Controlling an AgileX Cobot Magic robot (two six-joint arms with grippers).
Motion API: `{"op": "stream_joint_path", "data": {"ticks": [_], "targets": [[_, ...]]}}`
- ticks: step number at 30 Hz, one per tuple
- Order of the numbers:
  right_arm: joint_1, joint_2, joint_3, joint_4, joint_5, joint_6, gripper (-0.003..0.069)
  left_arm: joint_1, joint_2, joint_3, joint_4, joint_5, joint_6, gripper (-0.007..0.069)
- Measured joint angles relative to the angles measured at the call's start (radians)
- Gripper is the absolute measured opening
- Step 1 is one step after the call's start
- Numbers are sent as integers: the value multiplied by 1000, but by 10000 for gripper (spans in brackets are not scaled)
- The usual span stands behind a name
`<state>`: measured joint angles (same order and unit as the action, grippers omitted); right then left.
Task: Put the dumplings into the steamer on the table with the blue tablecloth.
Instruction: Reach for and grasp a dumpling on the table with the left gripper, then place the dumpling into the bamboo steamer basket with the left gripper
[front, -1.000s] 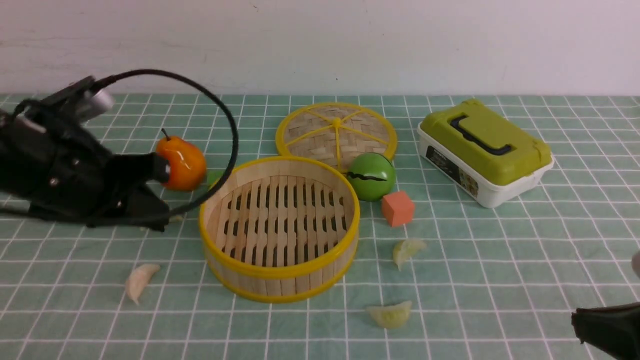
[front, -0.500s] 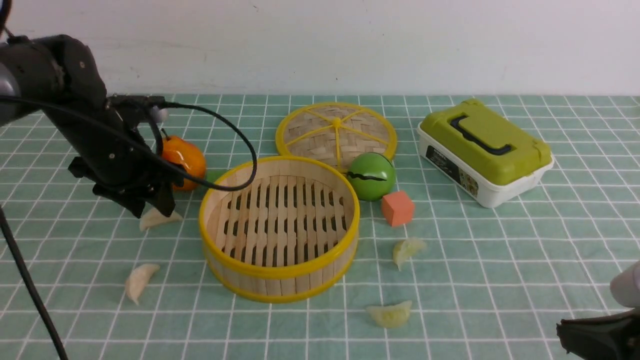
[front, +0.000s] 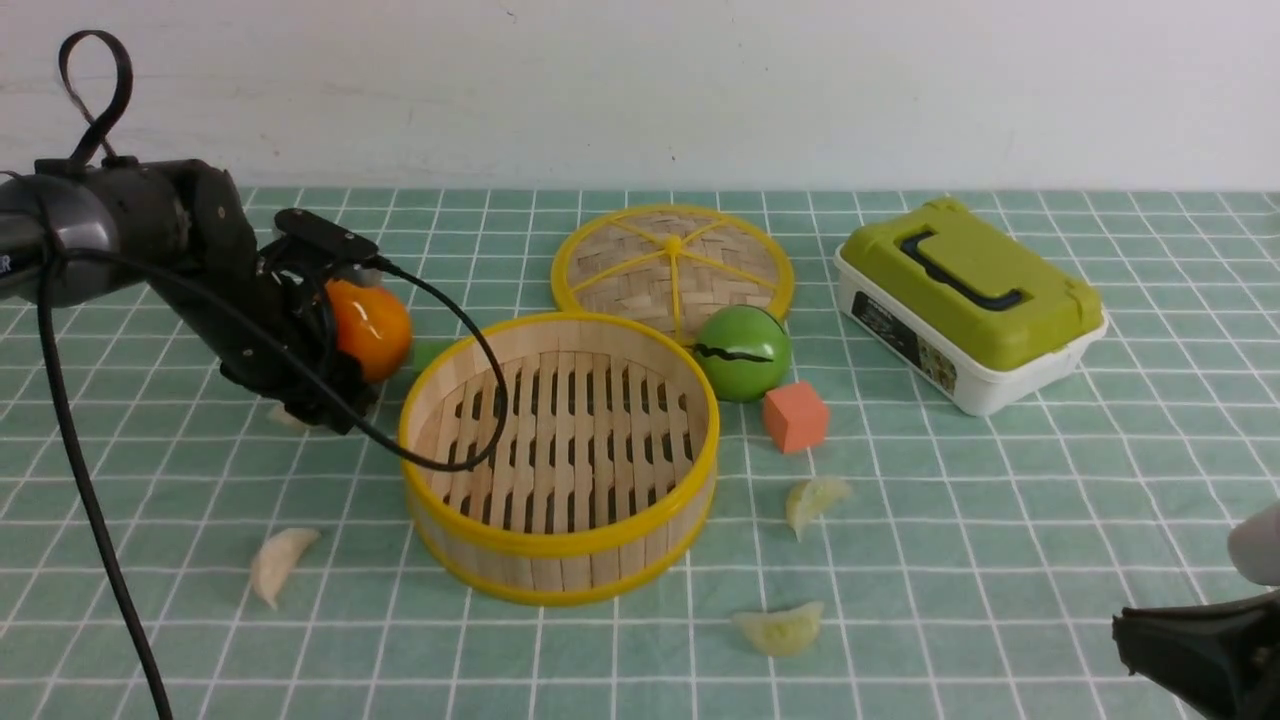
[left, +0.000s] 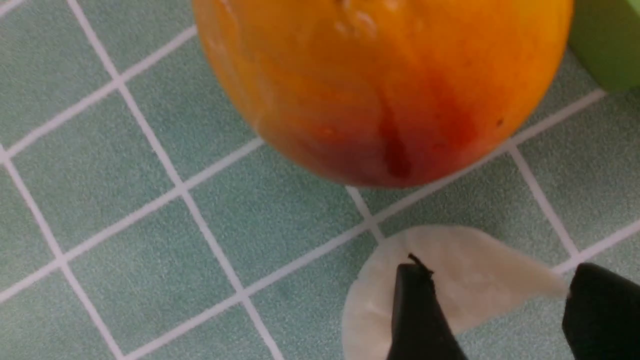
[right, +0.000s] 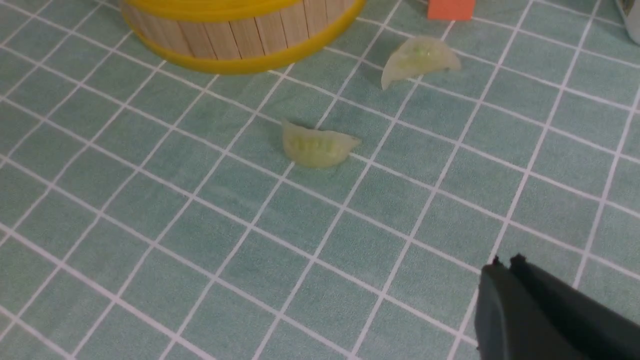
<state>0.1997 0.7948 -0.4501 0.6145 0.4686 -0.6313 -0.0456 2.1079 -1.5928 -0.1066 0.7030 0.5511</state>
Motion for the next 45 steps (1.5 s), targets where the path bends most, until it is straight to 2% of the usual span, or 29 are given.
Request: {"op": "stream_joint_path", "data": {"ticks": [6, 11, 15, 19, 23, 27, 28, 32, 37, 39, 42, 43, 45], "targets": [[0, 3, 0, 3, -1, 0, 1, 0, -1, 0, 0, -4, -77, 382], [0, 3, 0, 3, -6, 0, 3, 0, -3, -15, 39, -27, -265, 408], [0, 3, 0, 3, -7, 0, 6, 0, -2, -16, 60, -29, -289, 448], [0, 3, 0, 3, -7, 0, 9, 0, 13, -16, 64, -41, -288, 454], [0, 3, 0, 3, -7, 0, 9, 0, 39, -16, 70, -52, -288, 400], [0, 3, 0, 3, -8, 0, 9, 0, 47, -16, 75, -55, -288, 235], [0, 3, 0, 3, -8, 0, 9, 0, 47, -16, 75, -52, -288, 222], [0, 3, 0, 3, -8, 0, 9, 0, 46, -16, 75, -36, -290, 230], [0, 3, 0, 3, -7, 0, 10, 0, -4, -16, 46, 79, -345, 230], [0, 3, 0, 3, -7, 0, 12, 0, -60, -16, 5, 114, -364, 230], [0, 3, 0, 3, -7, 0, 12, 0, -151, -16, -130, 145, -371, 230], [0, 3, 0, 3, -7, 0, 12, -5, -193, -16, -243, 160, -369, 230], [0, 3, 0, 3, -7, 0, 12, -25, -229, -19, -342, 170, -351, 230]]}}
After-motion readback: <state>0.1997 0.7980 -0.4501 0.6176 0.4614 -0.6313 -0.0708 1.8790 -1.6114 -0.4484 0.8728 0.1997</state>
